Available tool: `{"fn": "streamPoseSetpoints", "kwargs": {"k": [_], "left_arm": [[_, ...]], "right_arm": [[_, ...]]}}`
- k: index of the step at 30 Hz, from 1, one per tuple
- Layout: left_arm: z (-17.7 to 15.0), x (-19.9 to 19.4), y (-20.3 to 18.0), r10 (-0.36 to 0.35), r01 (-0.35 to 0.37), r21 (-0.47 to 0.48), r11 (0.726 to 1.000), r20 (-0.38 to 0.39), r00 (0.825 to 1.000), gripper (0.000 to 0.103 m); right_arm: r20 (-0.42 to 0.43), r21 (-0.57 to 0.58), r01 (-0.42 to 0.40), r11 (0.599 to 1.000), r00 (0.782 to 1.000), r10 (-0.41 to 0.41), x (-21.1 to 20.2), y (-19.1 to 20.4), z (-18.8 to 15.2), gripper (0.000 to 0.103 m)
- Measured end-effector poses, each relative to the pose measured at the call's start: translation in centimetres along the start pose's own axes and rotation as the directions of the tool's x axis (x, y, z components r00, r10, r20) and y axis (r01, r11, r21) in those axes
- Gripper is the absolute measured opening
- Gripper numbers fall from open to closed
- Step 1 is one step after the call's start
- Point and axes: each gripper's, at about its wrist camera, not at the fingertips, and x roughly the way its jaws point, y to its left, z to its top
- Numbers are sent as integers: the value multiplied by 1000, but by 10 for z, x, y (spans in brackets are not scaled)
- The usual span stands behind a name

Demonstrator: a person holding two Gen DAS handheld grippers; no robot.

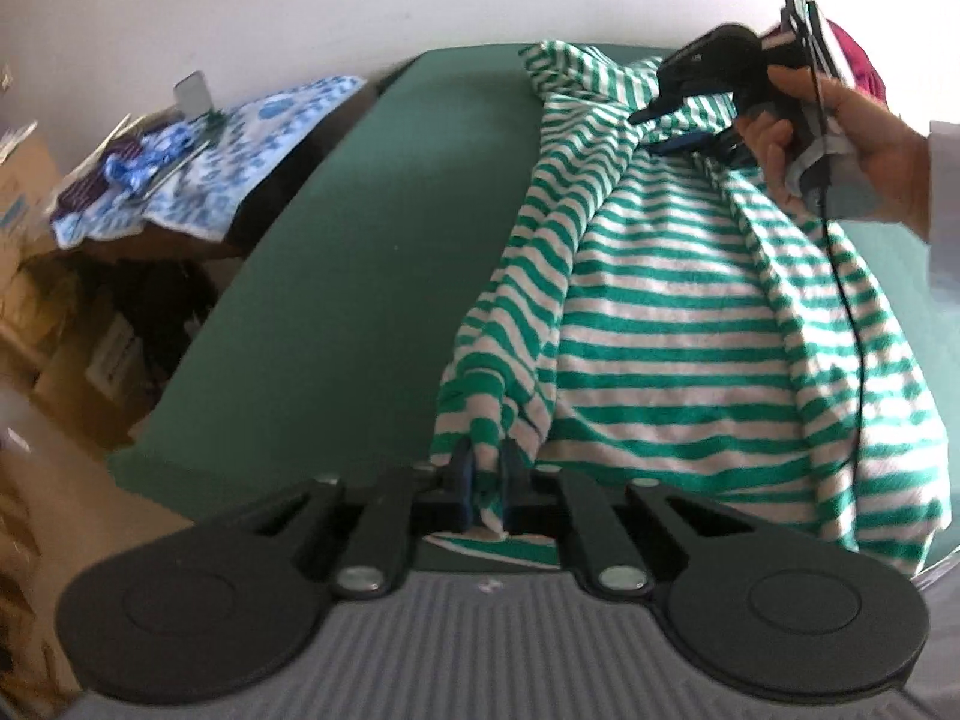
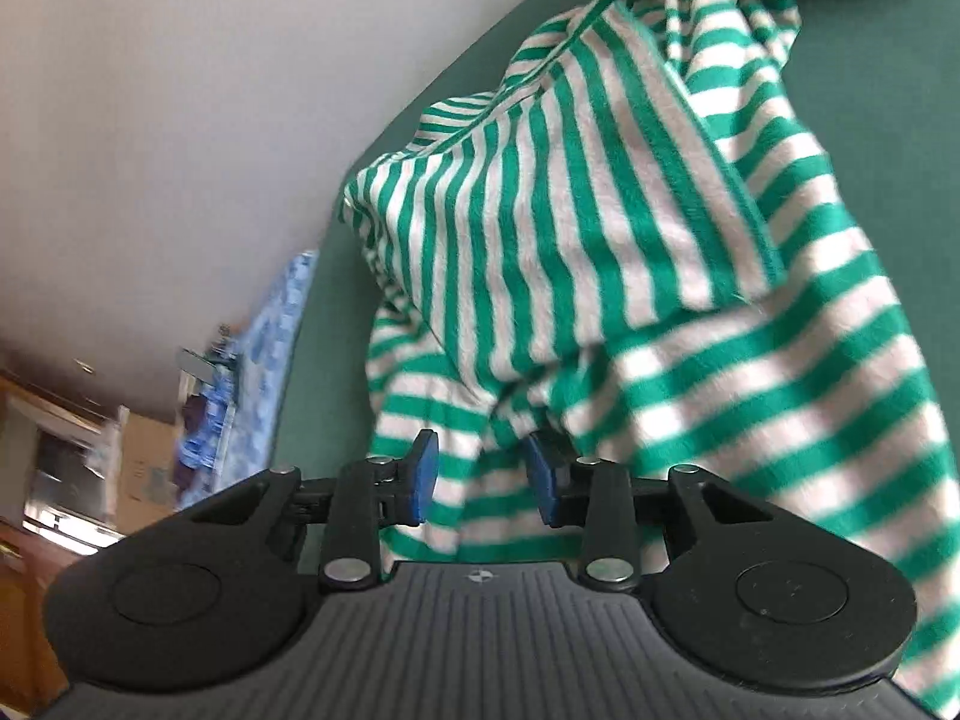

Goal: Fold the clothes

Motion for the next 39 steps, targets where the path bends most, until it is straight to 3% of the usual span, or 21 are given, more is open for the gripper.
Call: {"fn": "streamPoseSetpoints", "kwargs": {"k": [6,8,9,12,14,16,18,19,22,25,31,39], "left_arm": [[-3,0,-12,32,-33,-82,996,-13,999,6],[-5,0,-16,41,-42,-108,993,-14,999,5],[-5,-1,-17,44,-45,-111,993,-14,999,3],[-5,-4,-20,53,-54,-119,991,-13,999,3],[-5,-7,-22,59,-60,-125,990,-13,998,3],[-4,-8,-23,69,-70,-115,991,-14,998,3],[-3,-9,-24,81,-81,-105,991,-13,997,3],[-2,-11,-23,86,-87,-104,991,-11,996,3],[2,-22,-20,86,-84,-105,991,10,996,3],[7,-39,-22,54,-50,-95,994,38,998,3],[6,-50,-33,-87,88,-103,991,20,996,3],[5,-36,-50,-159,157,-79,984,-17,987,3]], "right_arm": [[-62,26,-70,997,996,71,15,0,10,23],[-83,25,-88,996,992,90,16,2,11,7],[-88,18,-86,996,992,87,15,4,10,4],[-103,-4,-80,997,992,80,15,10,9,4],[-132,22,-89,996,987,91,16,9,9,17],[-150,26,-93,995,984,96,17,9,8,23],[-159,13,-97,995,982,98,17,10,8,16],[-142,-3,-114,993,983,112,13,11,9,3],[-102,-62,-159,985,983,152,-1,18,13,3],[-93,-101,-184,978,980,175,-14,21,16,3],[-71,-170,-180,969,983,170,-30,16,20,3],[-52,-199,-143,969,989,135,-39,4,24,3]]}}
